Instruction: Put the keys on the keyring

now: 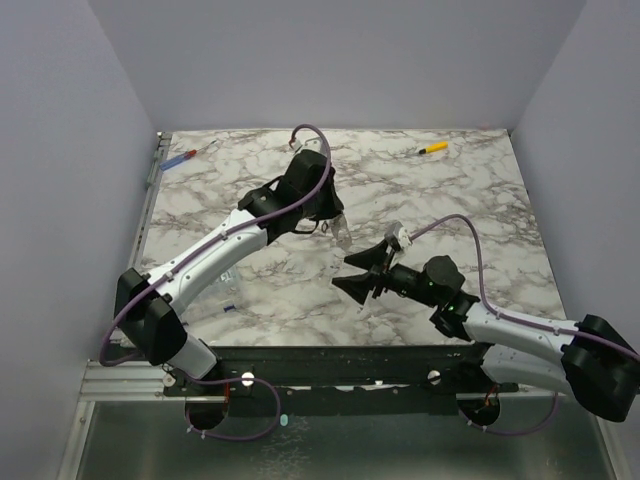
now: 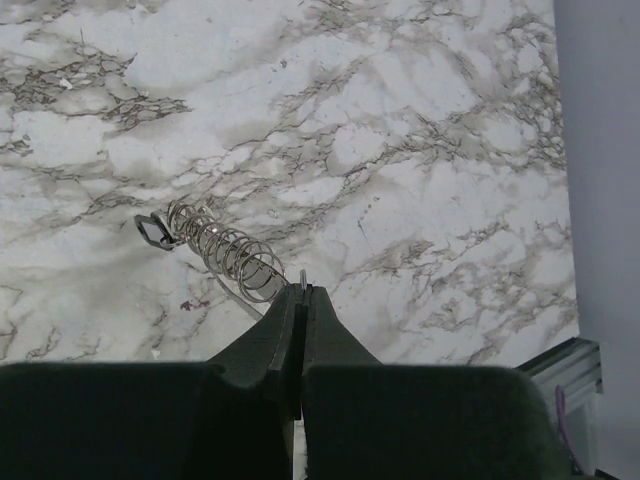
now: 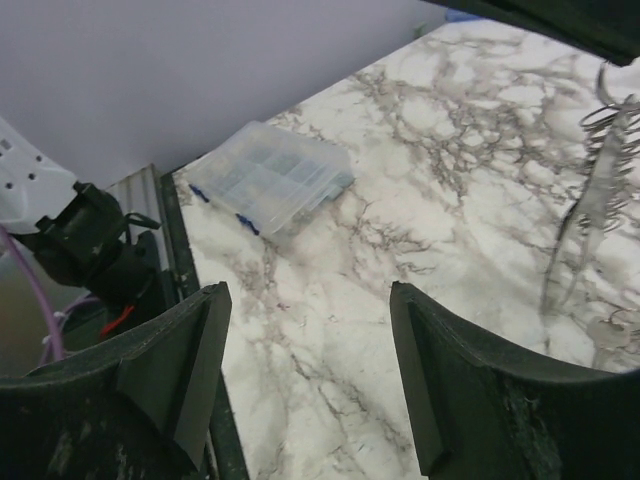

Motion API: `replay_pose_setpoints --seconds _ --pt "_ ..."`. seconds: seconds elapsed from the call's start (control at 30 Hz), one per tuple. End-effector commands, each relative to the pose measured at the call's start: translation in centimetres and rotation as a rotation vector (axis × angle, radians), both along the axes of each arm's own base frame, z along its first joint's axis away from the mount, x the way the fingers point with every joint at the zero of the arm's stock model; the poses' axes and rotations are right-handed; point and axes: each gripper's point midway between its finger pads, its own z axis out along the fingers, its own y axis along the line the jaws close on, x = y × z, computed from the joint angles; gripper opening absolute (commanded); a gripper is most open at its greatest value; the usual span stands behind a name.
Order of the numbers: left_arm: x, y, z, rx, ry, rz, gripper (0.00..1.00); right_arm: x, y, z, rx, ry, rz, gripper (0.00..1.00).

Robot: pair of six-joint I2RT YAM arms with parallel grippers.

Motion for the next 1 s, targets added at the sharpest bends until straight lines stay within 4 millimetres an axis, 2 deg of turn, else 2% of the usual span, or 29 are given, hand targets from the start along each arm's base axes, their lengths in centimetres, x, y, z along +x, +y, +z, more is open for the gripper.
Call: replay_pose_setpoints --seconds 0.0,0.13,0.3,0.4,0.5,0.63,0.77,0.97 --pt "-1.5 -0.4 2.7 -0.176 0.015 -0.031 0.00 2.6 -0.6 1.7 0.022 -0.147 -0.133 0.75" --pt "-2.3 0.1 2.8 -0.256 0.058 -0.024 0.00 3.1 -1.6 2.2 -0.025 -0.255 -0.178 0.75" --pt "-2.6 0.3 2.6 -0.345 0.095 -0.005 0.00 3.1 -3.5 4.1 -0.074 -0.409 -0.234 0.75" --pt "-2.7 0.3 2.3 -0.360 0.098 -0.003 0.00 4.1 -5.0 5.0 -0.070 -0.436 -0.335 0.75" --pt "-2.9 0.1 2.4 -0.384 0.102 -0.012 0.00 5.7 -5.8 4.5 -0.113 -0.431 -0.430 0.75" --pt "-3.0 0.0 2.3 -0.396 0.104 -0.016 0.00 7.7 -5.6 2.7 -0.192 -0.416 -0.487 0.78" --pt "-3.1 0.1 2.3 -0.406 0.102 -0.015 0.00 8.8 -5.1 1.9 -0.196 -0.407 -0.516 0.79" --pt "-3.5 0.3 2.2 -0.412 0.110 -0.021 0.00 9.8 -4.1 2.4 -0.167 -0.421 -0.531 0.75"
